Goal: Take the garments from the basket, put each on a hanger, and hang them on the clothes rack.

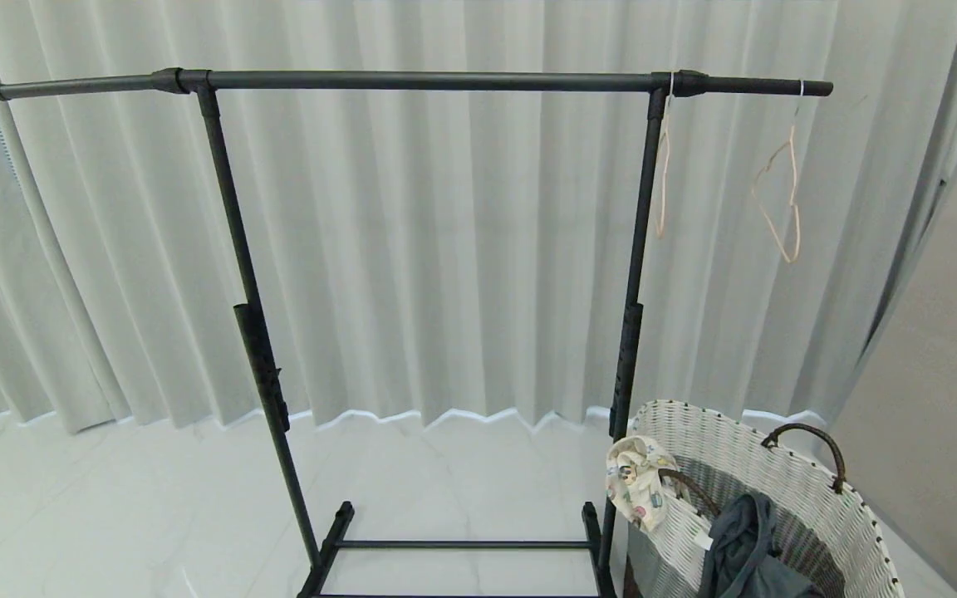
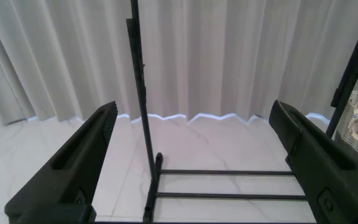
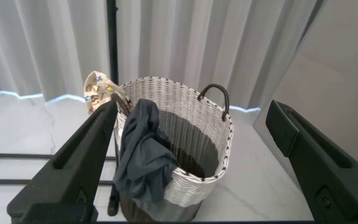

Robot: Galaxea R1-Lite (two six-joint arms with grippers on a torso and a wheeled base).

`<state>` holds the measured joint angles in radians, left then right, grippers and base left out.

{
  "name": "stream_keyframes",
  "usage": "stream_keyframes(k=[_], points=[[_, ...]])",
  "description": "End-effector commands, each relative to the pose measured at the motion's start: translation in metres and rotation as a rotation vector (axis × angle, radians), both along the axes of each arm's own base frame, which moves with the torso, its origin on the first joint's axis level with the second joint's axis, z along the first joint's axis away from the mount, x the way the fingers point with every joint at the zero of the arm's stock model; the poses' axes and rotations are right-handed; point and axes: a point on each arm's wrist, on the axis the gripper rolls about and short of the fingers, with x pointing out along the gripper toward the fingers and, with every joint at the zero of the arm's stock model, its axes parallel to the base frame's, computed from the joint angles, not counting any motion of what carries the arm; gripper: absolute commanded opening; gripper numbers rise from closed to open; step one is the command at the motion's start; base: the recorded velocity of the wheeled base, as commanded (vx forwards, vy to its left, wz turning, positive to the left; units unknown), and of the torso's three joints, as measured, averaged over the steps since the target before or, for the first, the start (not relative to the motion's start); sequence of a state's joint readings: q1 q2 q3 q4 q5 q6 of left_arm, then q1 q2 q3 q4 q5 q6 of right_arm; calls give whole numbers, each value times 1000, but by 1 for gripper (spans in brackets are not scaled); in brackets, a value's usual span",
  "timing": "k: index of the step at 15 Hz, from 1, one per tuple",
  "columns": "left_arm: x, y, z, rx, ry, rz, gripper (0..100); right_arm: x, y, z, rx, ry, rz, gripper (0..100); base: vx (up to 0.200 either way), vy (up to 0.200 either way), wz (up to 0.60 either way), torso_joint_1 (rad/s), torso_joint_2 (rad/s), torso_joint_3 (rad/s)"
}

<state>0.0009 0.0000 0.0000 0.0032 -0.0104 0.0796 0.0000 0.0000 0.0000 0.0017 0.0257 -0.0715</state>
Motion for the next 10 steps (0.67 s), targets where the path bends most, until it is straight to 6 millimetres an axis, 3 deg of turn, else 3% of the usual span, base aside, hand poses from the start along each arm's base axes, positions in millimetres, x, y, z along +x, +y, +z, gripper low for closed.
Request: stream_keyframes(k=[1, 8, 10], points=[[0, 0, 0, 0, 0, 0, 100, 0, 0, 0, 4, 0, 0, 100, 200, 0, 0, 2, -2, 2], [0, 0, 0, 2, 1, 0, 100, 0, 0, 0, 1, 0, 0, 100, 200, 0, 0, 2, -1, 2], [0, 0, 0, 2, 1, 0, 100, 0, 0, 0, 7, 0, 0, 100, 0, 0, 0, 0, 0, 0]])
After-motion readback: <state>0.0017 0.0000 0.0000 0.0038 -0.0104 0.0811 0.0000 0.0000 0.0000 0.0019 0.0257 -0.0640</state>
